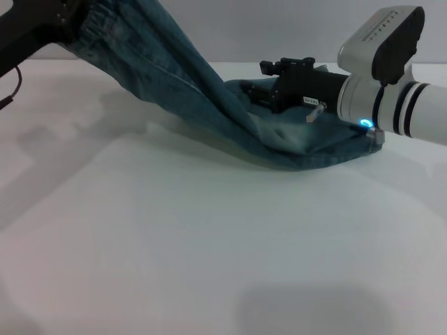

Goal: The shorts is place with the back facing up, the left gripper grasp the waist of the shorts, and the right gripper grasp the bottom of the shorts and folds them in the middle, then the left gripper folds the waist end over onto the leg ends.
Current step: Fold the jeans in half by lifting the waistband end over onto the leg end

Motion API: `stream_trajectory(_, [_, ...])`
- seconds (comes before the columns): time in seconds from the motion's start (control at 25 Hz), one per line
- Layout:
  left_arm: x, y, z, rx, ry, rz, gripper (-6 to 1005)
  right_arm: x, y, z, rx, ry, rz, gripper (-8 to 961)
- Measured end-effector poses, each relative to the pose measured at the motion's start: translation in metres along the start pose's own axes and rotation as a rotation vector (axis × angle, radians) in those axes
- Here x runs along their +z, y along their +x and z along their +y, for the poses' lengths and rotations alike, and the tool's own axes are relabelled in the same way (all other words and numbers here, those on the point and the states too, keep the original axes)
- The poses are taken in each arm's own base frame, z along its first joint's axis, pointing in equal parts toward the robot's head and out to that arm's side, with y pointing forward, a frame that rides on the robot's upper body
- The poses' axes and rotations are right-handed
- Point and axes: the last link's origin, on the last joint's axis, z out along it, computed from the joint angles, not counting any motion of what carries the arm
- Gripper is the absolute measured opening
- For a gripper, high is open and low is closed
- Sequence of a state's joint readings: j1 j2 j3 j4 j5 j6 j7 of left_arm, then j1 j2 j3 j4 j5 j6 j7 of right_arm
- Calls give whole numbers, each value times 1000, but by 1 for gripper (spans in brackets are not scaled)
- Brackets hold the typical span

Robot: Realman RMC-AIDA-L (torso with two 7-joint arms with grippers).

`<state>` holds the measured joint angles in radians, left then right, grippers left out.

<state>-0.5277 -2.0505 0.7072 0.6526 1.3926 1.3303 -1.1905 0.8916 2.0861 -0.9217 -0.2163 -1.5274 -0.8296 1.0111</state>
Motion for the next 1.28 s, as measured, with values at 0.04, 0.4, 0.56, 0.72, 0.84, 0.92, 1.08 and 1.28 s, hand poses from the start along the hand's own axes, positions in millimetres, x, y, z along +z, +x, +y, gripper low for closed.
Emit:
stream_trajectory(0.04, [0,1,0,-2,-3,8,57,0,-1,0,1,-1,0,531])
stream_trajectory(0.4, [2,6,2,-14,-17,31,47,10,-8,13,-11,-60,4,531])
stream_trajectory(0.56, [4,7,3,-14,-24,34,44,14,-11,19,-16,-89,3,531])
stream_trajectory(0.72, [5,7,4,-15,-26,36,44,18,-18,27,-12,-134,-16,531])
stream_trajectory(0.84, [5,7,4,-21,-27,36,44,20,-24,32,-3,-167,-26,530])
stream_trajectory(0.92, [5,7,4,-26,-27,36,44,21,-27,36,4,-192,-28,530])
stream_trajectory(1.08, [4,7,4,-27,-24,36,45,23,-33,43,14,-245,-23,530])
stream_trajectory(1.28, [4,7,3,-28,-23,35,44,27,-40,50,9,-291,-12,530])
